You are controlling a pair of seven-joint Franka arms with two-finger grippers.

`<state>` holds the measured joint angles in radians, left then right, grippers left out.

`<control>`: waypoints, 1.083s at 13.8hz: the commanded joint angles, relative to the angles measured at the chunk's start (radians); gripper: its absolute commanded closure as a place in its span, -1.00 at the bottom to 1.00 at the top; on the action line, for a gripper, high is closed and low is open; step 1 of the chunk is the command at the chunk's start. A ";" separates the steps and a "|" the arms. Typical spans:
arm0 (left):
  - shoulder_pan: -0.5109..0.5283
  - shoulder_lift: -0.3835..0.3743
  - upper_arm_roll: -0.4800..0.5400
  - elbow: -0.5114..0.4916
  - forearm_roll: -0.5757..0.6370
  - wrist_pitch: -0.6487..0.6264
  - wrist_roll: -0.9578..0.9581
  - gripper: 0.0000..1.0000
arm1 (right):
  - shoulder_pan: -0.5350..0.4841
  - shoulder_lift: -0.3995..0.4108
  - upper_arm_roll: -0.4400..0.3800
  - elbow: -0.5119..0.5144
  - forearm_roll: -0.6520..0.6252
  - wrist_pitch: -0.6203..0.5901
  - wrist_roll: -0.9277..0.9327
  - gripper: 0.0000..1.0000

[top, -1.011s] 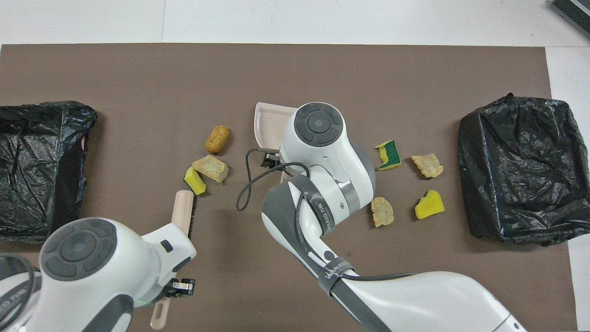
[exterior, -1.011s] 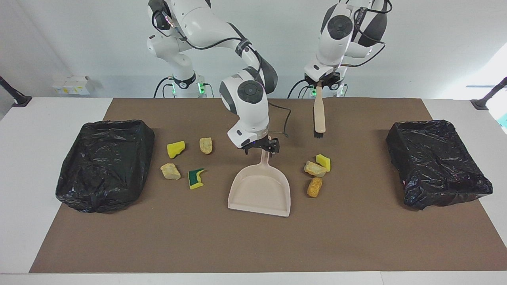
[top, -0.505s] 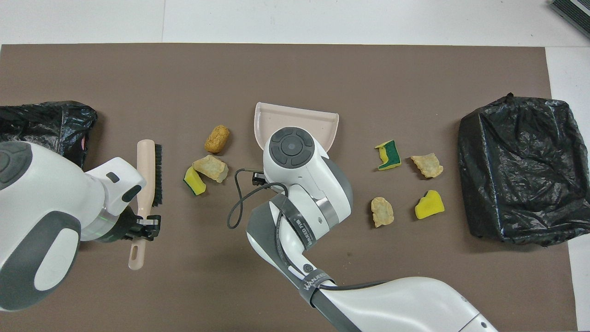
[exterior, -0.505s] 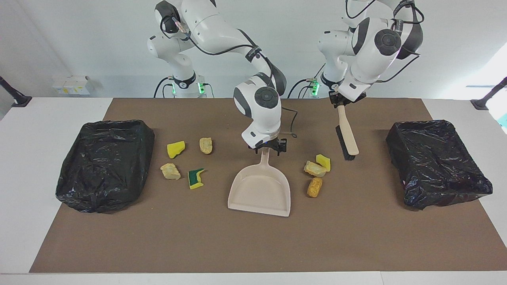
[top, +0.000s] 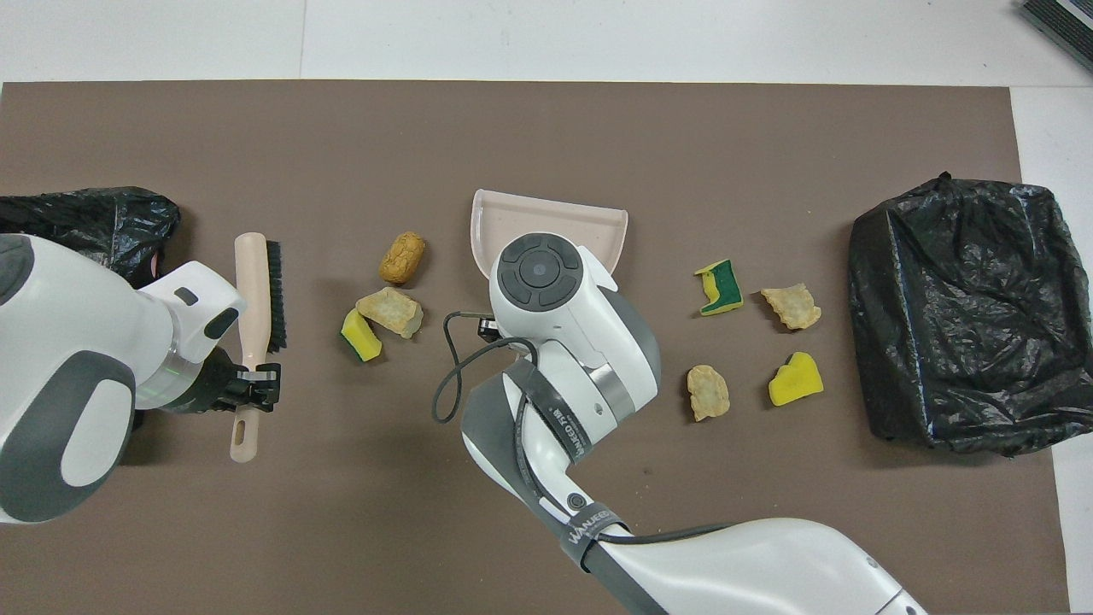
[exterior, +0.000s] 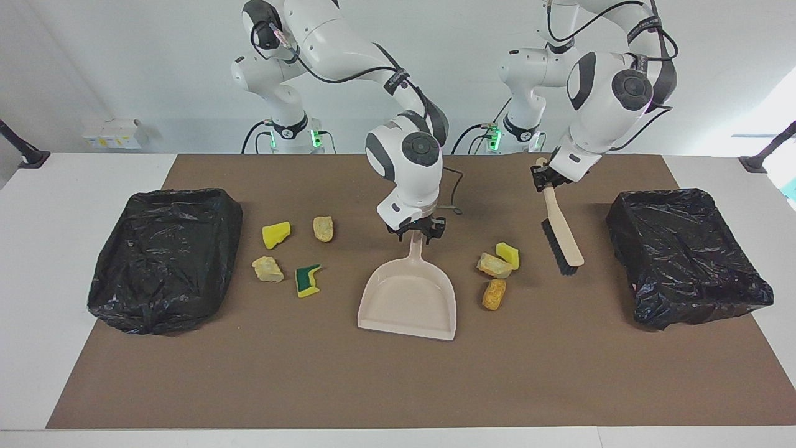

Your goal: Sweep and dump trash in bin

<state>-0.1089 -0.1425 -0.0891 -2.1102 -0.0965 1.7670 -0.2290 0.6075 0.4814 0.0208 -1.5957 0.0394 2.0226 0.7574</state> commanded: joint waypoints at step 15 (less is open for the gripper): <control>0.002 0.109 -0.015 -0.022 0.000 0.165 -0.259 1.00 | -0.282 -0.196 0.011 -0.035 -0.061 -0.257 -1.261 1.00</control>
<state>-0.0869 -0.0732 -0.0962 -2.1238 -0.0967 1.8646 -0.4164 0.3444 0.2966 0.0201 -1.6017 0.0166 1.7621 -0.3337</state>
